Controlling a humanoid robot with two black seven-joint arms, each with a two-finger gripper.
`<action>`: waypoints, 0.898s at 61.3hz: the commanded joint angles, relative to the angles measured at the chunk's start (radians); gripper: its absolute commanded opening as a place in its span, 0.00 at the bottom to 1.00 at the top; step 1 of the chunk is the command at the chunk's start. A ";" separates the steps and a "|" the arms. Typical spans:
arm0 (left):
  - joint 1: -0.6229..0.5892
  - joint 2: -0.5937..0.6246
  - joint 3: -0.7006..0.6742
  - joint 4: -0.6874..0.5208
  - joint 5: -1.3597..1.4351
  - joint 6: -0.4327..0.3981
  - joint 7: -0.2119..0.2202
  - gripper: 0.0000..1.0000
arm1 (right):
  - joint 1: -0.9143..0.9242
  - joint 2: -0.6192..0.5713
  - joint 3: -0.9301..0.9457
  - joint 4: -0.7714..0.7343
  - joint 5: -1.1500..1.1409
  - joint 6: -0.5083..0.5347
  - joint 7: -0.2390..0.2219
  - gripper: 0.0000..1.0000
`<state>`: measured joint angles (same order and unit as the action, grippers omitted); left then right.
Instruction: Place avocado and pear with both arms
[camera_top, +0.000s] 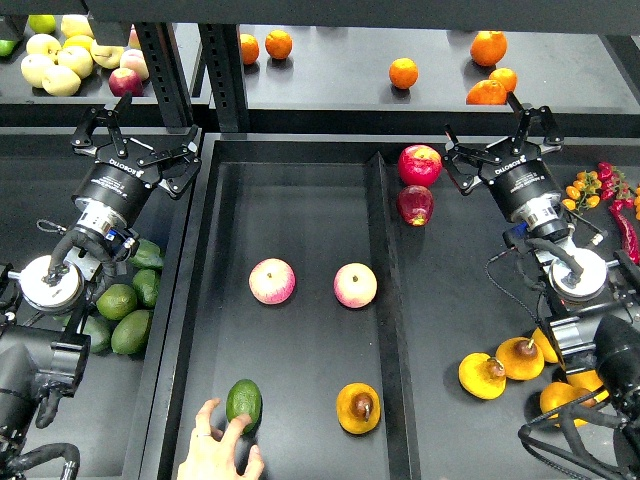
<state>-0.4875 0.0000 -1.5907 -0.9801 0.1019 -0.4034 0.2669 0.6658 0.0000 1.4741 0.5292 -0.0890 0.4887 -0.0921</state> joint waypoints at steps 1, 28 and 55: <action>0.001 0.000 0.000 -0.003 -0.001 -0.005 0.003 1.00 | 0.000 0.000 0.002 0.000 0.000 0.000 0.000 0.99; -0.003 0.000 -0.009 0.012 0.002 -0.085 -0.012 1.00 | 0.000 0.000 0.006 0.000 0.000 0.000 0.000 0.99; -0.003 0.000 -0.012 0.021 0.002 -0.085 0.032 1.00 | 0.000 0.000 0.008 0.000 0.000 0.000 0.000 0.99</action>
<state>-0.4910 0.0000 -1.6043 -0.9659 0.1036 -0.4887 0.2772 0.6657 0.0000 1.4815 0.5292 -0.0889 0.4887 -0.0920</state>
